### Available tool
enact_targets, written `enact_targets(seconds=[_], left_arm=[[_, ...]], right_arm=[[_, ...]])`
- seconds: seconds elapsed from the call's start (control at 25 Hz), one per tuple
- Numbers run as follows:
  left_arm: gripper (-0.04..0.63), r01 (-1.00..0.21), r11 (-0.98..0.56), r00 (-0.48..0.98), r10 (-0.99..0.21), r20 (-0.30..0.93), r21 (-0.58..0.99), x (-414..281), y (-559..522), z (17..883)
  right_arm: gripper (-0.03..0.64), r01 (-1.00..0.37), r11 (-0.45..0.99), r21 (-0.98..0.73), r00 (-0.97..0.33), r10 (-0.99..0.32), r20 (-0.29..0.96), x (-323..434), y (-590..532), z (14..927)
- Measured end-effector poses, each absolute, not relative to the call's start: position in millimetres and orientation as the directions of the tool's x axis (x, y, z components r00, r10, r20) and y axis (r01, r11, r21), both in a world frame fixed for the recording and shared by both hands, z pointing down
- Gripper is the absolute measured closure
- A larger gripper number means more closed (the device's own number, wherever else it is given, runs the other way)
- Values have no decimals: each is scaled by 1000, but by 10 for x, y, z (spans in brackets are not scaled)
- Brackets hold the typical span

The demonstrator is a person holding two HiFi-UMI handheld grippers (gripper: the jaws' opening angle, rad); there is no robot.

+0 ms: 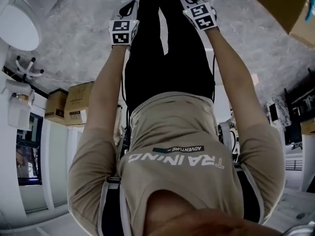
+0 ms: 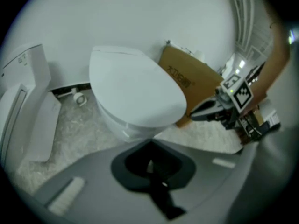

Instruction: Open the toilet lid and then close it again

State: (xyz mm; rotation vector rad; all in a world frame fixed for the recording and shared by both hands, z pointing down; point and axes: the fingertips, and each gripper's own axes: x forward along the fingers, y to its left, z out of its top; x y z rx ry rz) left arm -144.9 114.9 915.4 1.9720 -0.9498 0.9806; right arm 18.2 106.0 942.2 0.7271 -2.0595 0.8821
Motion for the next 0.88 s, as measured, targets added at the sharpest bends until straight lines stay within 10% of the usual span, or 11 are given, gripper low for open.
enact_targets(seconds=[0.88], left_arm=[[592, -790, -547, 498, -308, 811, 277, -1198, 879, 9437]], right_arm=[[607, -721, 601, -345, -587, -266, 765, 140, 871, 9466]])
